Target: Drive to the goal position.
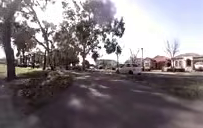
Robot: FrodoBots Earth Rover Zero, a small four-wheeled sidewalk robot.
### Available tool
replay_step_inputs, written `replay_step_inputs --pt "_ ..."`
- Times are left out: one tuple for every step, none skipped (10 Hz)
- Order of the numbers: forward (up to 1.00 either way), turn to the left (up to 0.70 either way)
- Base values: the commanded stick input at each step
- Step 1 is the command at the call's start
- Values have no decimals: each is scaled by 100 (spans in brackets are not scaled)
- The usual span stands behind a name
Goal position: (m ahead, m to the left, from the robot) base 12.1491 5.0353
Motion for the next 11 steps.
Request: replay_step_inputs --pt "100 0" --pt "100 0" --pt "100 0" --pt "100 0" --pt "100 0" --pt "100 0" --pt "100 0" --pt "100 0" --pt "100 0" --pt "100 0" --pt "100 0"
